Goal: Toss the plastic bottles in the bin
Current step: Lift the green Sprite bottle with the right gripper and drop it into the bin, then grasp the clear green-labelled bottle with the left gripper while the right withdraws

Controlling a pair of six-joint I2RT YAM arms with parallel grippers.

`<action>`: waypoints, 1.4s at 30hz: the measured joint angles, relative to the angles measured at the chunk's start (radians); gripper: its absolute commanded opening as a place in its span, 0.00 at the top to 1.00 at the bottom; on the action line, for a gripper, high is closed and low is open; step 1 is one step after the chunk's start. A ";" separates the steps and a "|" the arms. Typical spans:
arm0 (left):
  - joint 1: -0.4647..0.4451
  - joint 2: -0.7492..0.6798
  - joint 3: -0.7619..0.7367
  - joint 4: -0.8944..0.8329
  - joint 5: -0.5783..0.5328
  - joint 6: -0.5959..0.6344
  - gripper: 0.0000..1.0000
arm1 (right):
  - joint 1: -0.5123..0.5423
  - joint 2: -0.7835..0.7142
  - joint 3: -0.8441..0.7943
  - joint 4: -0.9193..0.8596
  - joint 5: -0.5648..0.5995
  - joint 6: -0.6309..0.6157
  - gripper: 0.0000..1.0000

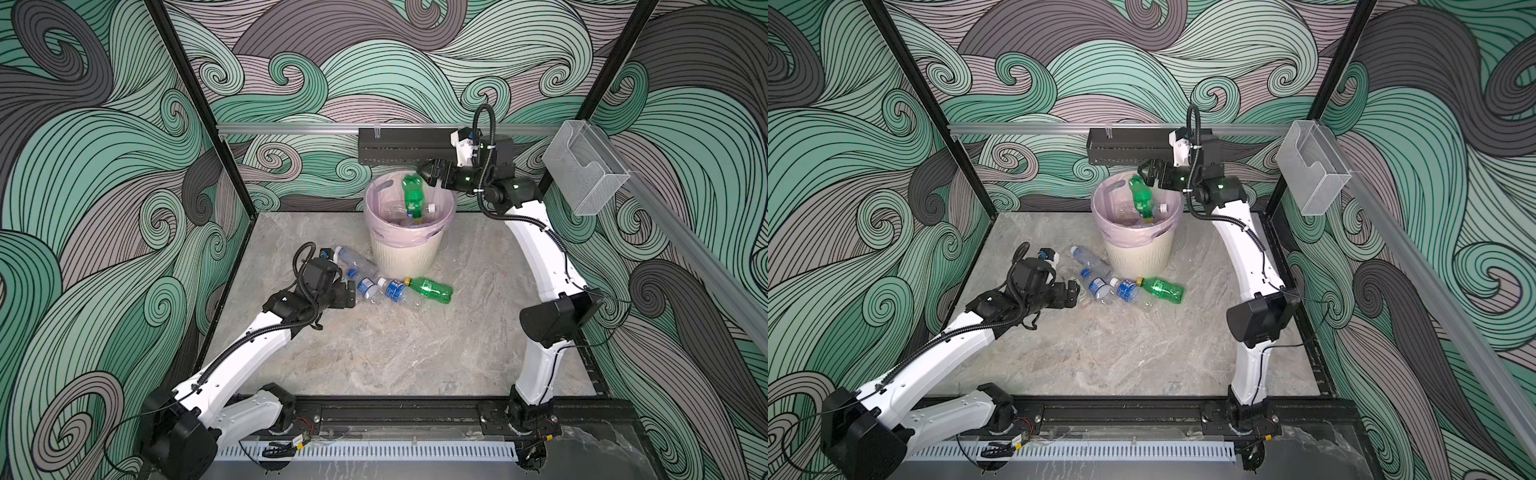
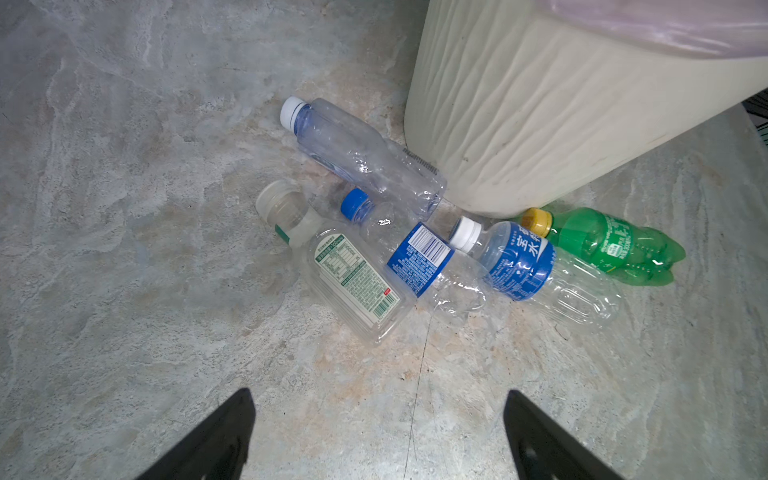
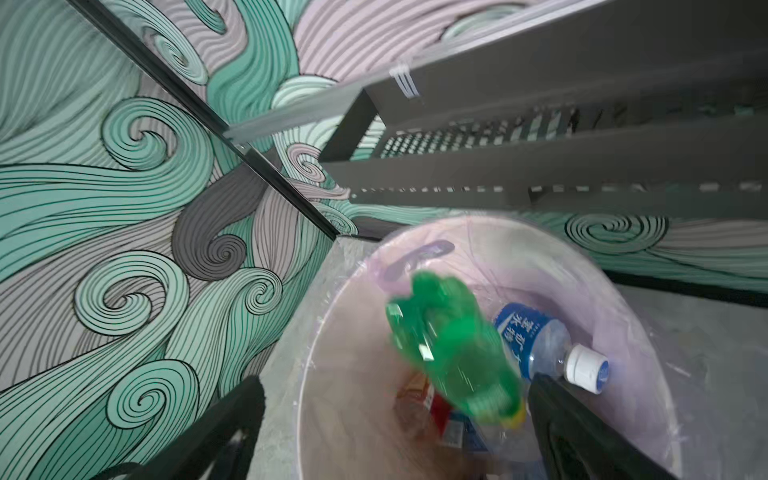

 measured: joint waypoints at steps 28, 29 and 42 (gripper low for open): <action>0.013 0.442 0.135 0.007 -0.120 -0.238 0.10 | -0.061 -0.933 -1.168 0.153 0.141 -0.051 0.00; 0.016 0.462 0.148 0.006 -0.119 -0.246 0.10 | -0.062 -0.944 -1.170 0.153 0.142 -0.051 0.00; 0.032 0.643 0.198 0.031 -0.095 -0.281 0.27 | -0.063 -0.980 -1.236 0.170 0.144 -0.032 0.00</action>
